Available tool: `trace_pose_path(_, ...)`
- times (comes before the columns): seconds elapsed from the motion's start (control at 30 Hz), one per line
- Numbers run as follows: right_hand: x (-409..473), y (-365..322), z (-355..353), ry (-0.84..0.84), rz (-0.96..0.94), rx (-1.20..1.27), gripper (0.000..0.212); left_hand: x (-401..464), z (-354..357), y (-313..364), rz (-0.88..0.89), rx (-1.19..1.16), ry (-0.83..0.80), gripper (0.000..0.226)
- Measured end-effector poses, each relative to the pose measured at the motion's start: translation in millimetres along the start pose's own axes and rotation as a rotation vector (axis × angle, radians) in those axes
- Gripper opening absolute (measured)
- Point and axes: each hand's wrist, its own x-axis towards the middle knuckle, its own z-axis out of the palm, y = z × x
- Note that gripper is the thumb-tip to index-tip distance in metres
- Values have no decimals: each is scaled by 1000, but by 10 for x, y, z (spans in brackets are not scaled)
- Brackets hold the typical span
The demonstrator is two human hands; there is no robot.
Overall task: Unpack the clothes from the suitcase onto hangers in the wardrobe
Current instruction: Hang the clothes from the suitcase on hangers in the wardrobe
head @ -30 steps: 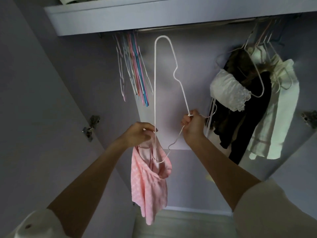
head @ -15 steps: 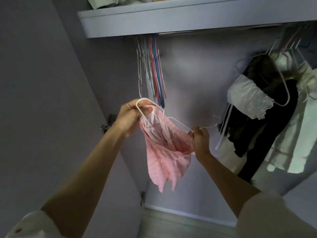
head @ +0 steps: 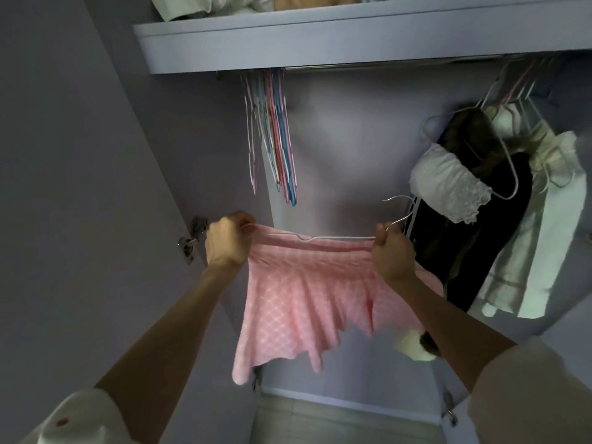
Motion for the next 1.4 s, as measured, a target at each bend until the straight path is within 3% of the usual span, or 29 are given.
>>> trace_pose_path(0.13,4,-64,-51,-80,-5,-166,26,10,51,109,32,-89,-15,16)
trace_pose_path(0.33,36,-126,-137,-75,50,41,21,88,-7,3,-38,-86,52,20)
trace_pose_path(0.53,-108,-137,-87,-193,-70,-179,16,-2,62,-13,-95,-65,4,28)
trace_pose_path(0.7,-10,-155,-91,-88,115,-73,23,20,-36,15,-27,-24,-4,31)
trace_pose_path(0.83,-21,-166,-64,-86,73,-105,20,33,43,-87,-260,-33,-88,28)
trace_pose_path(0.93,-69,-149,-68,-109,9,-175,14,63,111,-76,-572,-555,-188,29)
trace_pose_path(1.0,-87,-146,-61,-101,-13,-171,18,33,127,-34,-681,-718,-213,26)
trace_pose_path(1.1,-97,-167,-30,-89,-2,-116,20,-8,184,-43,-552,-659,-119,31)
trace_pose_path(1.23,6,-113,5,-45,20,-65,19,-26,164,-83,-161,-237,-136,31)
trace_pose_path(1.4,76,29,-58,40,-11,-26,21,-24,155,-168,-165,-184,-304,30)
